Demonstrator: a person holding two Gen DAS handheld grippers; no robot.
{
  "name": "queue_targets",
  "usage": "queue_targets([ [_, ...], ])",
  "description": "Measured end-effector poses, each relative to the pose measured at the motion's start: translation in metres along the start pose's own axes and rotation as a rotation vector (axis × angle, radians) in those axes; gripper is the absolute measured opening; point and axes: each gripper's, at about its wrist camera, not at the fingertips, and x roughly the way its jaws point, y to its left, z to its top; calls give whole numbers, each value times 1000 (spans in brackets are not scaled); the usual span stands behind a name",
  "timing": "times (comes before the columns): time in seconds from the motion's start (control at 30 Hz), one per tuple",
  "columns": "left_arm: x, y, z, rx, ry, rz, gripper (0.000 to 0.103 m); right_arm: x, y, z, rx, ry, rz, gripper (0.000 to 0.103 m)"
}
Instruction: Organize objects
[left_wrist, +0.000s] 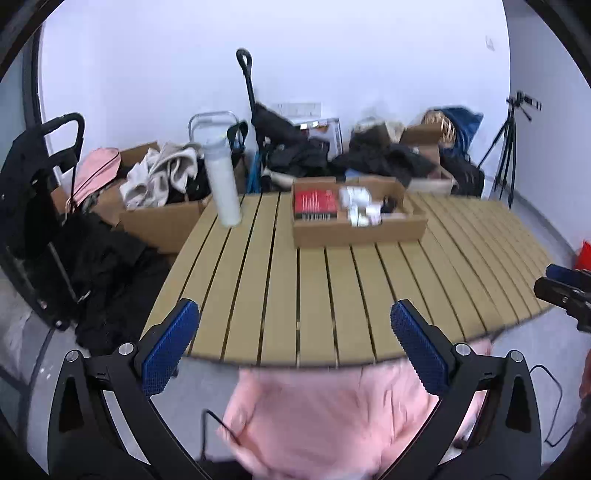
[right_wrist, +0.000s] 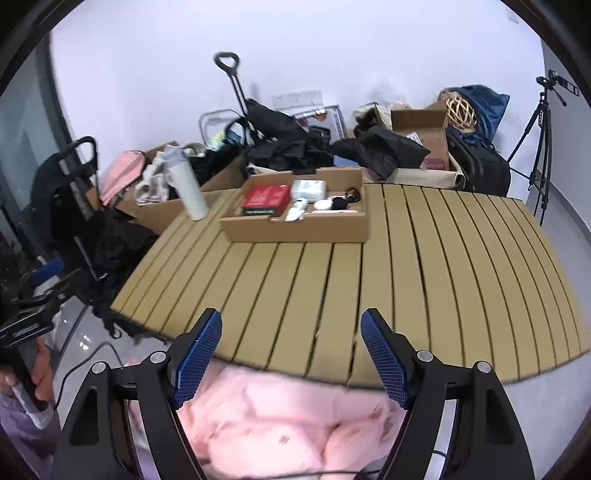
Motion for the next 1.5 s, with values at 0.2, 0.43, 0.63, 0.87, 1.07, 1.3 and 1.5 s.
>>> queue_targets([
  [0.2,-58,-8,-30,18,-43,-42,103,-34,31,-40,-64,-11,-29,81],
  [0.43,-74,-3,-39,-1,-56,-31,103,-46,64,-64,-165,-14,-36,82],
  [0.63,-80,0,-46,-22,-62,-48,103,-50,72,-63,-169,-56,-60,82],
  [0.87,-79,-3,-50,-10,-61,-59,103,-52,71,-63,-158,-66,-67,82],
  [1.07,-73,-4,-51,-8,-45,-59,103,-51,68,-64,-160,-77,-84,82],
  [1.3,-72,-5,-53,-3,-44,-57,103,-48,65,-65,-149,-68,-82,82],
  [1.5,-71,-3,-52,-8,-41,-55,103,-49,64,-65,-152,-71,-85,82],
])
